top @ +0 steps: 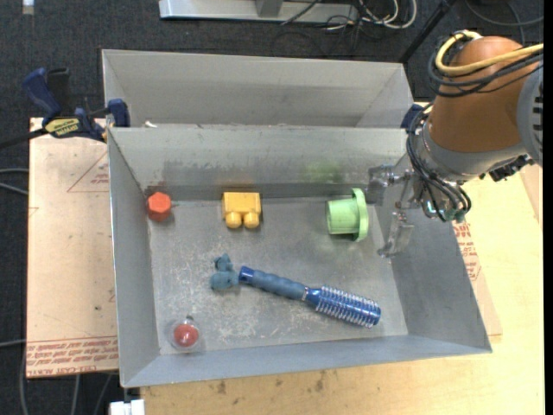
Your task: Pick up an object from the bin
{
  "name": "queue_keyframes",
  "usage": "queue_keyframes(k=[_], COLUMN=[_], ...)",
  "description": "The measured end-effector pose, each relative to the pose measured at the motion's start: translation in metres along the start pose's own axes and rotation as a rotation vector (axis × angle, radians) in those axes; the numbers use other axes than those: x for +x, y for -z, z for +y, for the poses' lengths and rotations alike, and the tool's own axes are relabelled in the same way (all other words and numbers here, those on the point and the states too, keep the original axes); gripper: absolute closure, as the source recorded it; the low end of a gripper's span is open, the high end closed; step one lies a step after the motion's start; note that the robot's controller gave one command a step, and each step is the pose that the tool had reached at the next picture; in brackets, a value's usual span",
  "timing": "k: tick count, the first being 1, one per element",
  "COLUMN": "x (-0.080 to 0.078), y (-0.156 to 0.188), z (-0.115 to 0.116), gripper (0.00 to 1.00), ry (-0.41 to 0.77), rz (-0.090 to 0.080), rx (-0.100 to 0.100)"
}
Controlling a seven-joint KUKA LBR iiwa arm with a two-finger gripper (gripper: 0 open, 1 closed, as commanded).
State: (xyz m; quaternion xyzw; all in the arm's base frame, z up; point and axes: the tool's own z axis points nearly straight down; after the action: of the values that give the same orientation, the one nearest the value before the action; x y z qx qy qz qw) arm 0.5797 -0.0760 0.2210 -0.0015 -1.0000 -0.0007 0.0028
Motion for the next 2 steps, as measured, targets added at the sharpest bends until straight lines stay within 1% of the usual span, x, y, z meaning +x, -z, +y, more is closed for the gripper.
queue_keyframes(k=[1,2], x=[-0.033,-0.067], y=[-0.132,-0.15], z=[0.015,-0.078], gripper=[0.0,0.0], ry=[0.017,0.237], rz=[-0.009,-0.013], rx=[0.0,0.002])
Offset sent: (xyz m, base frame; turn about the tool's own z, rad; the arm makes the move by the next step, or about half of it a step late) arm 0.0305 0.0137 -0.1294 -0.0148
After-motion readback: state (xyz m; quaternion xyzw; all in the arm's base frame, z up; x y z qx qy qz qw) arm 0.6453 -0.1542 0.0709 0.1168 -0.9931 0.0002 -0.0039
